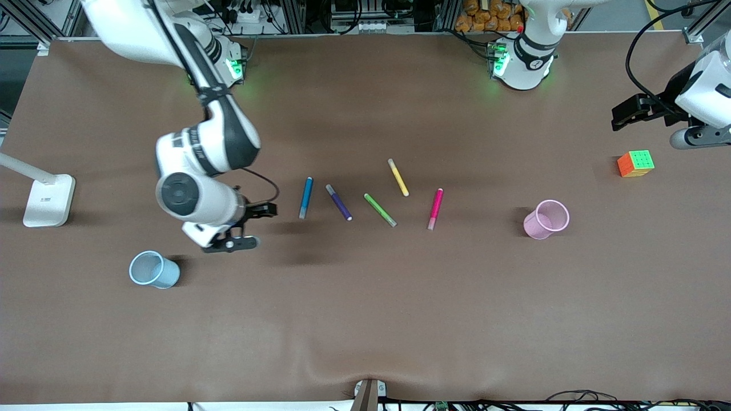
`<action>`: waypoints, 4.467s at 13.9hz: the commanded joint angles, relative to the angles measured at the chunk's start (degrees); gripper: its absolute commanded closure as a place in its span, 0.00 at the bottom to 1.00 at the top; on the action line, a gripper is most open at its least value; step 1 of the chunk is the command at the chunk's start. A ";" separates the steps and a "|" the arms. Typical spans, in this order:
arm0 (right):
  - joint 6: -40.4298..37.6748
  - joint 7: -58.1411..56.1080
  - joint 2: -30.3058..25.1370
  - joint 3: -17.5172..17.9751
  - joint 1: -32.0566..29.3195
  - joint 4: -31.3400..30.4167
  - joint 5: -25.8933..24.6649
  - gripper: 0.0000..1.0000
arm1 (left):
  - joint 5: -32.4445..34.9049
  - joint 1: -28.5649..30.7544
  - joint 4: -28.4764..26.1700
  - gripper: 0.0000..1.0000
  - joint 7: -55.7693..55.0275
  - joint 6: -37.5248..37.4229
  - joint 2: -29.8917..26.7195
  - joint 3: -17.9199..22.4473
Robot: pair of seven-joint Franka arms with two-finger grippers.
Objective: Place pink and blue markers in matching cups
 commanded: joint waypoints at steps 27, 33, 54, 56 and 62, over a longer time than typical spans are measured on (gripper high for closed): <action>24.39 11.73 6.13 -0.60 11.18 -13.11 0.18 0.10 | -0.30 -4.24 2.80 0.00 -0.07 0.31 9.30 -1.04; 24.75 12.45 7.09 -0.51 10.92 -13.02 0.53 1.00 | -0.30 -4.24 4.38 0.00 -0.15 0.40 11.14 -1.04; 17.02 -8.79 -4.77 -0.77 1.79 -9.07 0.35 1.00 | 0.14 -15.39 6.67 0.00 -1.65 10.40 26.69 -1.13; 15.70 -14.86 -5.38 -0.77 -1.11 -6.18 0.35 1.00 | 0.14 -17.76 6.67 0.00 -1.74 13.21 28.63 -1.13; 15.60 -28.76 -6.70 -0.68 -10.34 -1.77 0.79 1.00 | -0.12 -22.78 6.58 0.15 -0.95 16.66 33.72 -1.21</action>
